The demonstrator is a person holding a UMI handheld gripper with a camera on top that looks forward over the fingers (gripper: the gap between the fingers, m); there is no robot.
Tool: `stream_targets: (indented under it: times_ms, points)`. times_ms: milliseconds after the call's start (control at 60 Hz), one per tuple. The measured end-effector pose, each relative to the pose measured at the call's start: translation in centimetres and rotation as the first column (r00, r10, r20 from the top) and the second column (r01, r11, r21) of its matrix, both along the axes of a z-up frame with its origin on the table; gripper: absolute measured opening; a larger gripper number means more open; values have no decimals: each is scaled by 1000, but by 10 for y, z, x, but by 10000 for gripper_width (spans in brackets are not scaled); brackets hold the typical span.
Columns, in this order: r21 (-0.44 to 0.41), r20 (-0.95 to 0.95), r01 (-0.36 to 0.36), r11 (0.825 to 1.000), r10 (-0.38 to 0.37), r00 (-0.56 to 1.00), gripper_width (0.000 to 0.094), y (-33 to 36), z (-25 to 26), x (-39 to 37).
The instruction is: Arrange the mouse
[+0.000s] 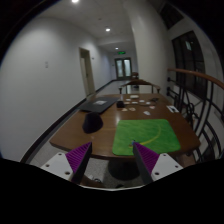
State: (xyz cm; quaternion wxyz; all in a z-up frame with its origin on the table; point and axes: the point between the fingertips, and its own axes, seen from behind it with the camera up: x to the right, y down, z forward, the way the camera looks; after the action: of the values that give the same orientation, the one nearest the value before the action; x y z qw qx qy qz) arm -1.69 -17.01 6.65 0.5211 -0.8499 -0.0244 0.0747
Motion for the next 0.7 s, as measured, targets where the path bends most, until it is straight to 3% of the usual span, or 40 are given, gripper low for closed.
stream_targets:
  times_ms: [233, 533, 683, 700]
  points:
    - [22, -1, -169, 985, 169, 986, 835, 66, -12, -53]
    - [-125, 41, -170, 977, 177, 983, 831, 117, -84, -47]
    - [-138, 142, -187, 973, 206, 968, 769, 118, -131, -35]
    - [-140, 159, -183, 973, 204, 966, 703, 117, -136, -30]
